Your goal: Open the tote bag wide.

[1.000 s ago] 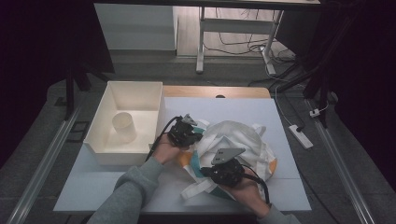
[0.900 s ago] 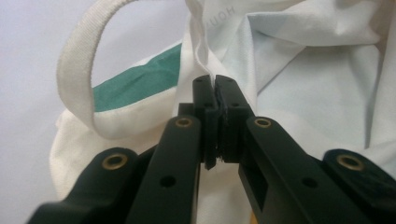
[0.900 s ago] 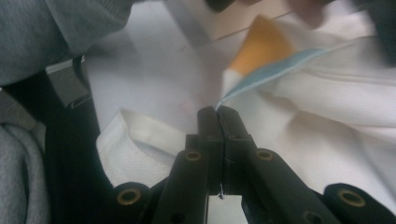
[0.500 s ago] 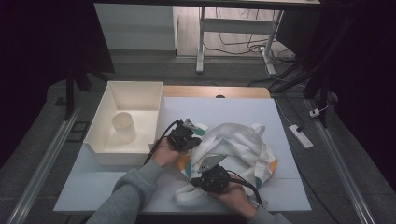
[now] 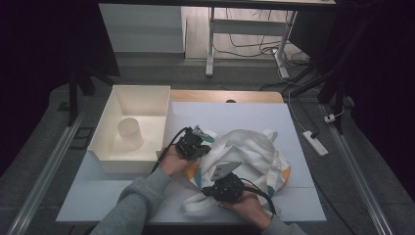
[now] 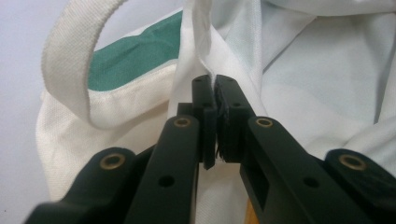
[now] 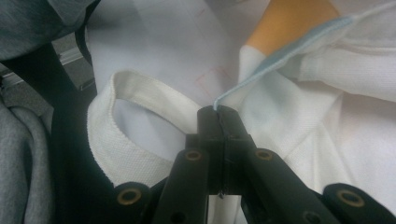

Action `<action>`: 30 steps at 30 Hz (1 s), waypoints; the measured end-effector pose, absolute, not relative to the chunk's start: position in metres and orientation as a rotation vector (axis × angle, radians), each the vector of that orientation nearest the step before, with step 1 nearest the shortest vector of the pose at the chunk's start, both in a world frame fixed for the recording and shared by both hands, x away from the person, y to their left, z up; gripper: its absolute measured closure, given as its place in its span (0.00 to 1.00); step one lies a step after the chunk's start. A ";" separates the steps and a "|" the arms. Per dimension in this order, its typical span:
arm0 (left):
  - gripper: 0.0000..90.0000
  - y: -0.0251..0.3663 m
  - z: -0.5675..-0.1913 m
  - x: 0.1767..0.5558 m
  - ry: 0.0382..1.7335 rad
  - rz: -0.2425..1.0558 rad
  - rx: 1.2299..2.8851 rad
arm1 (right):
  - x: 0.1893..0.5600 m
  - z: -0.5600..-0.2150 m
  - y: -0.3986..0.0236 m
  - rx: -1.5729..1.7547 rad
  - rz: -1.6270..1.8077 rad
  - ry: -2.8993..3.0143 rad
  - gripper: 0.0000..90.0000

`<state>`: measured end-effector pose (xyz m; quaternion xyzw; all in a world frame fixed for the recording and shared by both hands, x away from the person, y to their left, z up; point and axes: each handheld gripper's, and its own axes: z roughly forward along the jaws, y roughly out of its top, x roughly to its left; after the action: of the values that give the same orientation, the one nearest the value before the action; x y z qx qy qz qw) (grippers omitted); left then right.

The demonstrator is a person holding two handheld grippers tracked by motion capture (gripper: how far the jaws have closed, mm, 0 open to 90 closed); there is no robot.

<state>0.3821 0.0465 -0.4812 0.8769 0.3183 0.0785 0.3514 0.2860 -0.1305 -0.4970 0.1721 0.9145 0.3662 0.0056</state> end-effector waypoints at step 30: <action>0.43 0.070 -0.404 0.336 0.661 0.253 2.142 | 0.315 -0.448 -0.225 0.742 1.308 2.507 0.53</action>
<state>0.3361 0.0698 -0.4039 0.8578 0.2648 0.1012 0.4287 0.3150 -0.2251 -0.4485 0.2522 0.8525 0.4448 0.1087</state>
